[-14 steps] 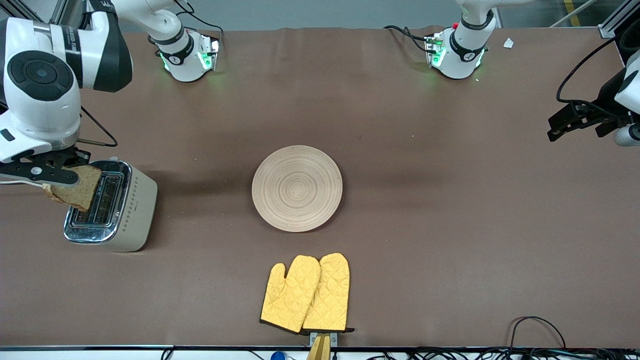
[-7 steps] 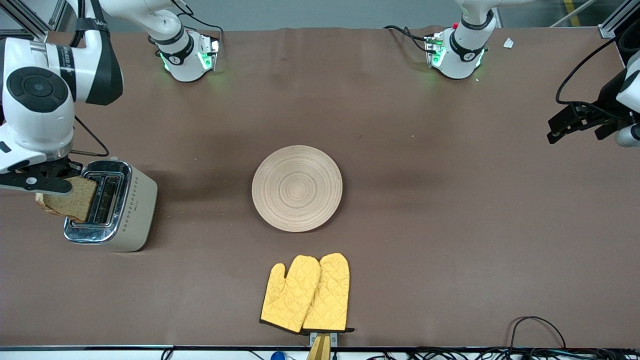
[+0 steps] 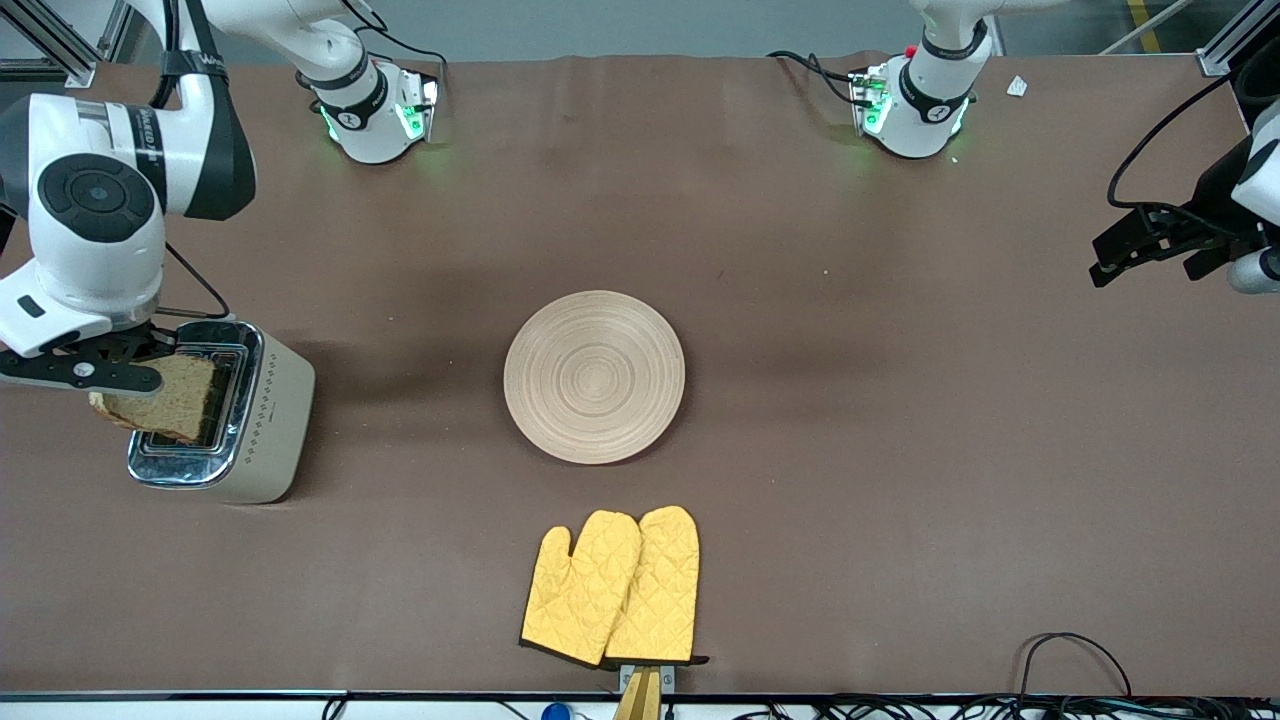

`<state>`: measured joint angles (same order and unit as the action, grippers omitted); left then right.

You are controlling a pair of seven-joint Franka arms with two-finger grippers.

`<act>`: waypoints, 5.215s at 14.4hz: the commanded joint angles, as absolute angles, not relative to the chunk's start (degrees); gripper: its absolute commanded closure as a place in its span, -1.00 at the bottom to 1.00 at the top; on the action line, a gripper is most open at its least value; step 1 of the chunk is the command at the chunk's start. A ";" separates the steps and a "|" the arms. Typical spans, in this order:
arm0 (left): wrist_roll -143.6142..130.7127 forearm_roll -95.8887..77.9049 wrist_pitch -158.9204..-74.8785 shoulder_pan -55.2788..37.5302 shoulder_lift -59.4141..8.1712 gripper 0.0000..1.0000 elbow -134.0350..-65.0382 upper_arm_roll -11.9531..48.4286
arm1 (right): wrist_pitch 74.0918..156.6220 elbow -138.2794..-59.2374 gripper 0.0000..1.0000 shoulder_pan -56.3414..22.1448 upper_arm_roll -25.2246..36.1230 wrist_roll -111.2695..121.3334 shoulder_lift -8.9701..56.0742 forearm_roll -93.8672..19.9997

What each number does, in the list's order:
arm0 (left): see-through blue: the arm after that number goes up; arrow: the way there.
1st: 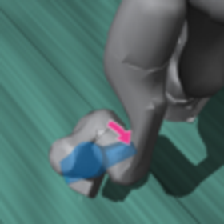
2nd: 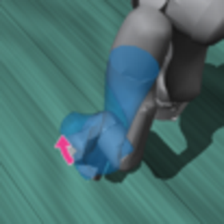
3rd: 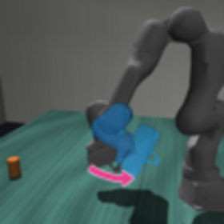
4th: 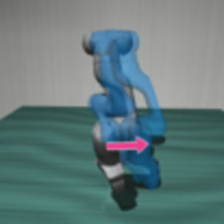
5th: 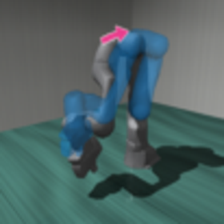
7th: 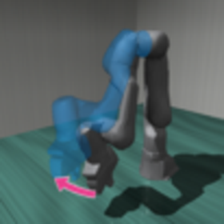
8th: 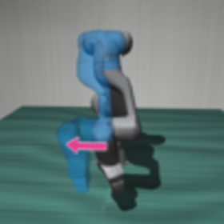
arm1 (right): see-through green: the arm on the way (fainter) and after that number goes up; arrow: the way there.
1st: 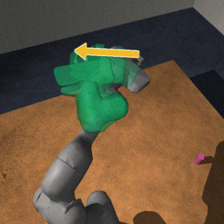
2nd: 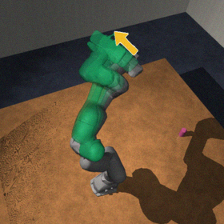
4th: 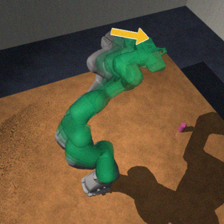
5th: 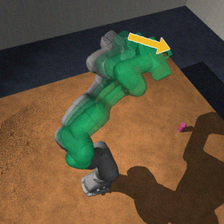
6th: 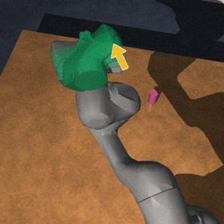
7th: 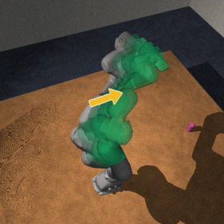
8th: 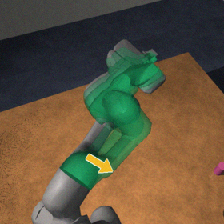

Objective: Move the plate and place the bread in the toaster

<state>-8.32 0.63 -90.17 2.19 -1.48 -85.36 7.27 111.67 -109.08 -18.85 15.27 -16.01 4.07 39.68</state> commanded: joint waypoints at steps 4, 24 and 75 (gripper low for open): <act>-7.65 -0.96 -90.62 2.46 -1.14 -1.00 -85.25 7.12 | 111.62 -110.48 0.99 -18.63 14.59 -16.00 3.69 41.13; -7.65 -1.14 -90.26 3.16 -1.14 -1.00 -84.64 7.12 | 115.39 -114.07 0.99 -18.98 14.33 -16.70 5.80 41.04; -7.21 4.66 -85.34 2.72 -0.70 -1.00 -84.02 12.04 | 86.66 -95.45 -1.00 1.41 7.38 6.33 -9.84 -4.66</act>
<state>-8.05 3.41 -86.52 2.28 -1.39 -84.38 11.30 86.52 -95.01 1.06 8.14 7.25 -9.20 -3.60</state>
